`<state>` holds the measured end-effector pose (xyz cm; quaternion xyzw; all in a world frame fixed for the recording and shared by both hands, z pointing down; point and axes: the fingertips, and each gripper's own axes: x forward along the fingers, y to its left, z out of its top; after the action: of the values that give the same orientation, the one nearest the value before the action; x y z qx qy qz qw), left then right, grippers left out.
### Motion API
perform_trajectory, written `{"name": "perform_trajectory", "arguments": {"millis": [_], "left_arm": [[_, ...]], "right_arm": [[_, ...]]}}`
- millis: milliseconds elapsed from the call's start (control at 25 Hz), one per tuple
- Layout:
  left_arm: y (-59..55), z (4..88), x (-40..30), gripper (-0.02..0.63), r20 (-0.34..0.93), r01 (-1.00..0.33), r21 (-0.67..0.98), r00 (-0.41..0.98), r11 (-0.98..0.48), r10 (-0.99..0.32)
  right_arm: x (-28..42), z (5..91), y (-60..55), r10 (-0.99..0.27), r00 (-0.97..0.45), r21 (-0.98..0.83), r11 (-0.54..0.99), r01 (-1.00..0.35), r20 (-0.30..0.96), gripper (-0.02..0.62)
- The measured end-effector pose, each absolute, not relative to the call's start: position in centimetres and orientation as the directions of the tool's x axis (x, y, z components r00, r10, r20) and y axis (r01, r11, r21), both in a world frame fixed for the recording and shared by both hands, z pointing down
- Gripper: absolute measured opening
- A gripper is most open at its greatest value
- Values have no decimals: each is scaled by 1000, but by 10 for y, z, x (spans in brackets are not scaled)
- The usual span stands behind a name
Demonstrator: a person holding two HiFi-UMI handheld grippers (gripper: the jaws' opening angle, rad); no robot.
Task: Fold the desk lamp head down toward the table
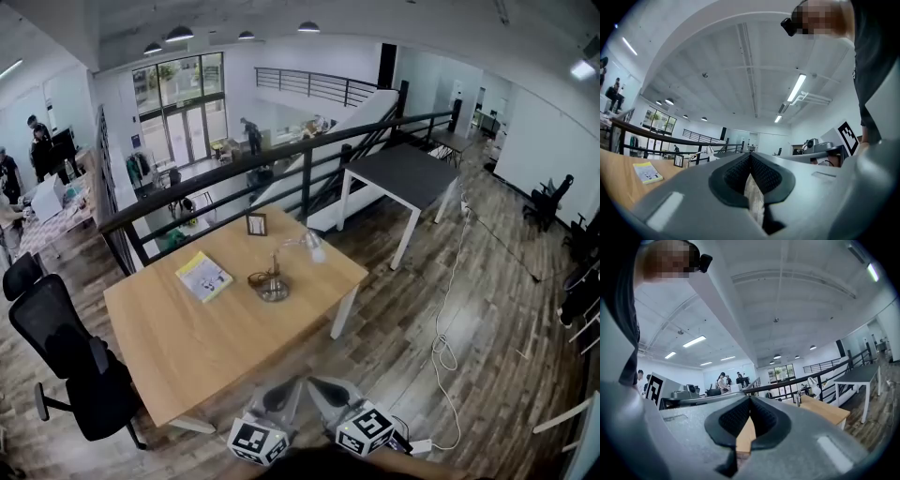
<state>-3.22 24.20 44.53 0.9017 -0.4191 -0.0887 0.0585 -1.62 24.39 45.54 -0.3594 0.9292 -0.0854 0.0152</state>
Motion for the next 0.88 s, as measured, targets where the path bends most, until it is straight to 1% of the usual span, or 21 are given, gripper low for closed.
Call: {"name": "perform_trajectory", "arguments": {"millis": [480, 880], "left_arm": [[186, 451, -7, 2, -81, -755, 196, 624, -626, -777], [86, 450, 36, 2, -78, -802, 174, 568, -572, -820]], "right_arm": [[17, 467, 190, -679, -733, -214, 712, -669, 32, 2], [56, 458, 87, -620, -785, -215, 765, -607, 9, 2]]}}
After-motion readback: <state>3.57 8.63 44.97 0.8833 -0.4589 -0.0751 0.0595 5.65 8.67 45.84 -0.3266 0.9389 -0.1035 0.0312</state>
